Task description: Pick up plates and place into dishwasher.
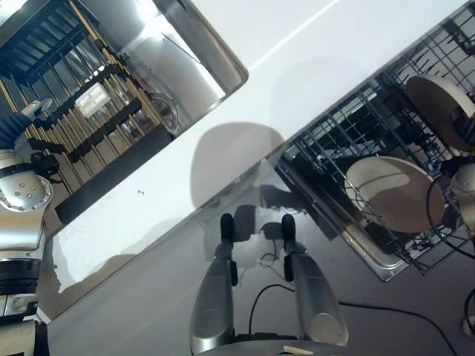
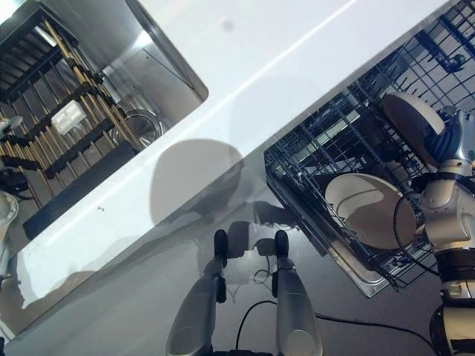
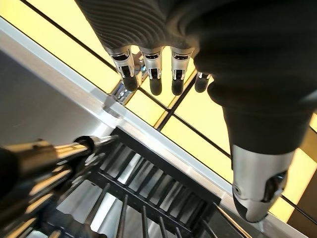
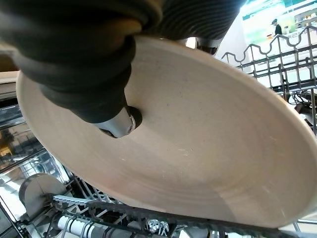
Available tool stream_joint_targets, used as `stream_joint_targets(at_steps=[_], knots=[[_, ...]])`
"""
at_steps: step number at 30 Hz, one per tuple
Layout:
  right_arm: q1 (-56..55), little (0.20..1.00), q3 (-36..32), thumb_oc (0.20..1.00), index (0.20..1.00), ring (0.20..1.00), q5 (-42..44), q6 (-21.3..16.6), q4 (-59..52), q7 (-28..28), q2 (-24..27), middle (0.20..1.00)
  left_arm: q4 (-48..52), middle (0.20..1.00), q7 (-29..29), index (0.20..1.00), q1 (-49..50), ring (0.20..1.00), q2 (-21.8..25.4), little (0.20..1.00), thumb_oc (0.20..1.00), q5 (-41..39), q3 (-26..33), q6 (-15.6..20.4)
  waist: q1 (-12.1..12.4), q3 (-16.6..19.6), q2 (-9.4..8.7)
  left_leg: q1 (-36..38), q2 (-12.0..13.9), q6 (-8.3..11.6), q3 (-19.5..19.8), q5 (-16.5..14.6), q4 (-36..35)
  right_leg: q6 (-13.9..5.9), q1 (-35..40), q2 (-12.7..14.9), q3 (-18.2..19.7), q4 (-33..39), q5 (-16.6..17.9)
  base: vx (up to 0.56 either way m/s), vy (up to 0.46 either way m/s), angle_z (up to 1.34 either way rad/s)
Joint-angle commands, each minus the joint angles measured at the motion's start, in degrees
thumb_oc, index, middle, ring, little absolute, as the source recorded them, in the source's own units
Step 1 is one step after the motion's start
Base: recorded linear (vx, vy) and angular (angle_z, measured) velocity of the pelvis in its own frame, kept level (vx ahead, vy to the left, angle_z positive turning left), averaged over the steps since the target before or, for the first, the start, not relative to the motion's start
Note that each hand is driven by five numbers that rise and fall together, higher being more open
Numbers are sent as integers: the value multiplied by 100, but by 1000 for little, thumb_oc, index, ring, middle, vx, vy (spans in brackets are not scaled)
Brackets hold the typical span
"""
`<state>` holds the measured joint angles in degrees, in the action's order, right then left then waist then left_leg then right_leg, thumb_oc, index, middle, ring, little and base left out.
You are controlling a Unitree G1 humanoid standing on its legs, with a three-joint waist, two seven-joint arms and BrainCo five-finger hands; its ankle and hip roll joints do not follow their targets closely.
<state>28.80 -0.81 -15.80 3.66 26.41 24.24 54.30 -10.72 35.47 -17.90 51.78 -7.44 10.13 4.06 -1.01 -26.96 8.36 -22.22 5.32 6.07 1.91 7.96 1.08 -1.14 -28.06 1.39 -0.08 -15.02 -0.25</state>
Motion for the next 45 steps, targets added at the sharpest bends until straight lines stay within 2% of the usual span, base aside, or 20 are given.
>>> stream_joint_targets(at_steps=[1,4,10,11,12,13,21,25,35,45], knots=[[-28,200,920,200,200,200,191,93,250,-498,-110,200,-9,1000,299,1000,-174,1000,-727,1000,1000,-27,-317,25,-162,-118,199,-409,70,-23,280,396,-249,-134,-49,138,-154,249,87,-42,36,2],[50,200,1003,200,200,200,220,110,375,-471,-110,200,2,1000,320,1000,-143,1000,-728,1000,1000,-98,-331,68,-159,-129,243,-420,48,-31,254,386,-230,-141,-108,160,-136,196,80,-40,22,1],[107,200,1010,200,200,200,269,102,529,-344,-150,200,58,1000,286,1000,-218,1000,-696,1000,1000,-137,-403,34,-158,-83,221,-381,56,-34,243,367,-232,-153,-83,159,-173,220,108,-11,-4,0],[115,335,1015,335,335,335,284,93,571,-290,-161,335,49,1000,271,1000,-243,1000,-686,1000,1000,-157,-408,21,-155,-73,210,-370,59,-37,241,365,-239,-154,-73,156,-178,234,118,0,0,0],[115,755,1013,755,755,755,297,80,601,-244,-171,755,35,1000,252,1000,-254,1000,-678,1000,1000,-169,-406,16,-154,-63,198,-359,61,-37,239,364,-244,-155,-63,152,-181,248,129,0,0,0],[103,1000,995,1000,1000,1000,316,79,621,-230,-173,1000,3,1000,235,1000,-252,1000,-674,1000,1000,-174,-407,31,-157,-45,180,-343,62,-36,239,361,-250,-157,-51,149,-187,269,149,0,0,0],[-118,1000,743,1000,1000,1000,376,251,344,-88,-276,1000,-4,1000,109,1000,-174,1000,-617,1000,1000,-228,-328,50,-174,117,42,-198,95,-51,216,325,-309,-175,95,116,-188,407,233,-2,-6,1],[-200,1000,619,1000,1000,1000,343,257,269,-42,-316,1000,-66,1000,70,1000,-85,1000,-663,1000,1000,-231,-293,168,-174,229,-13,-94,106,-59,193,297,-354,-200,184,129,-184,502,283,0,3,2],[-564,1000,18,1000,1000,1000,373,482,-548,230,-398,1000,-142,1000,-111,1000,214,1000,-716,1000,1000,-210,-94,290,-233,510,-156,105,163,-66,140,190,-342,-211,362,96,-152,544,266,0,0,0],[-1020,1000,-695,1000,1000,1000,177,368,-1436,579,-555,1000,-121,1000,-220,1000,609,1000,-907,1000,1000,-146,128,420,-340,709,-200,295,243,-71,30,136,-398,-219,461,79,-92,546,221,0,0,0]])
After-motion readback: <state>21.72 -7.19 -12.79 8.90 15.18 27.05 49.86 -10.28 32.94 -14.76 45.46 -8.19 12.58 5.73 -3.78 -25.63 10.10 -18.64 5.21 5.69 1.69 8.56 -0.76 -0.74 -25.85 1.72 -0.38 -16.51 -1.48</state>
